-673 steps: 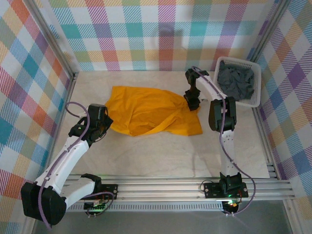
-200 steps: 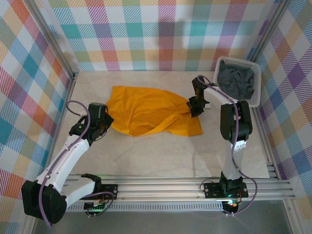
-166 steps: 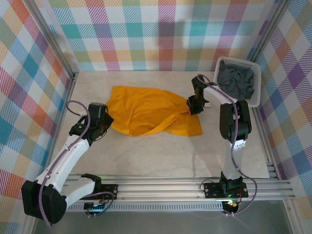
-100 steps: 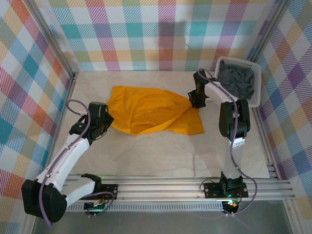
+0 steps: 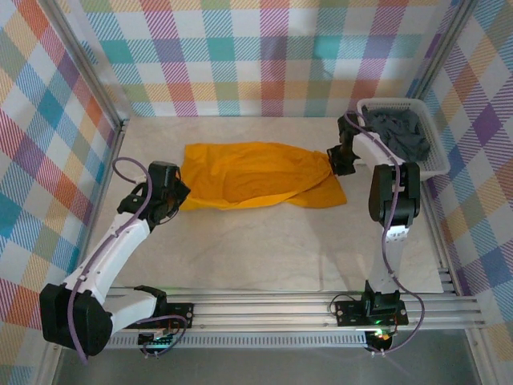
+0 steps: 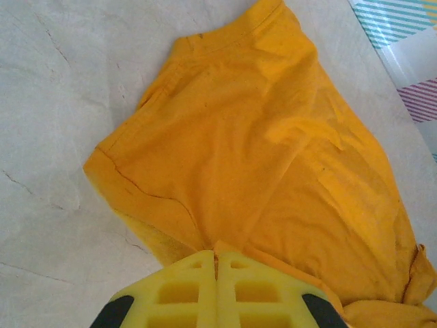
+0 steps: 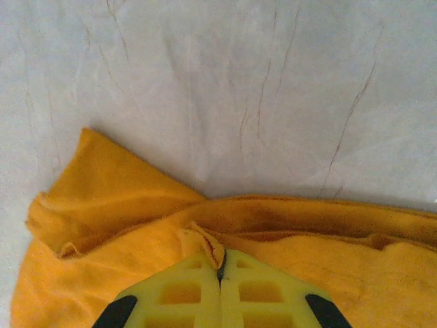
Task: Fold and stack the t-shirts
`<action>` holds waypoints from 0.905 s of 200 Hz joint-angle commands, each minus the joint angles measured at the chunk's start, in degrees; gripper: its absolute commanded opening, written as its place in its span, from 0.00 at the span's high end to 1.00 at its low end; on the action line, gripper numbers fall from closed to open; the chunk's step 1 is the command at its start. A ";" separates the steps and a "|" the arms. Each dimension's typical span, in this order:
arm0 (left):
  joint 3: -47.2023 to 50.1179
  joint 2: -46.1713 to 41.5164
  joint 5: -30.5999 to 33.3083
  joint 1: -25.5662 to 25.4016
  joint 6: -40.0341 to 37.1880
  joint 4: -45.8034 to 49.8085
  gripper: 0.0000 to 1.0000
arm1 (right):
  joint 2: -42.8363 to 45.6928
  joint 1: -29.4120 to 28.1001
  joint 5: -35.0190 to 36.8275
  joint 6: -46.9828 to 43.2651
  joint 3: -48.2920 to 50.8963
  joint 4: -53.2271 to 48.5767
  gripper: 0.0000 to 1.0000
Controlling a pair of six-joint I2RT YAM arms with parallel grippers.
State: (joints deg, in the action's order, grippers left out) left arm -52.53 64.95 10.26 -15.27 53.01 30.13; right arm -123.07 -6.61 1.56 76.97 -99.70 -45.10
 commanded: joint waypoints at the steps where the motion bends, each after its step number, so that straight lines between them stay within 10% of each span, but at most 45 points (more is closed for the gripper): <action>1: -5.30 2.42 2.27 -0.29 -1.87 1.68 1.00 | 2.65 -3.03 -2.05 -3.56 -3.12 -0.52 1.00; 85: -34.12 11.88 8.32 0.77 -8.82 6.90 1.00 | 20.36 -6.56 6.48 -21.34 -8.93 8.02 1.00; 181: -44.89 -0.94 8.85 0.77 -17.11 -0.25 1.00 | 51.59 -5.26 8.09 -35.51 4.00 19.23 1.00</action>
State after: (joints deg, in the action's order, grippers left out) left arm -93.27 67.77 18.74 -14.92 39.88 33.85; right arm -76.53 -12.34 8.56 46.09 -97.60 -29.10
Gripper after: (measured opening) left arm 0.055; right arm 0.053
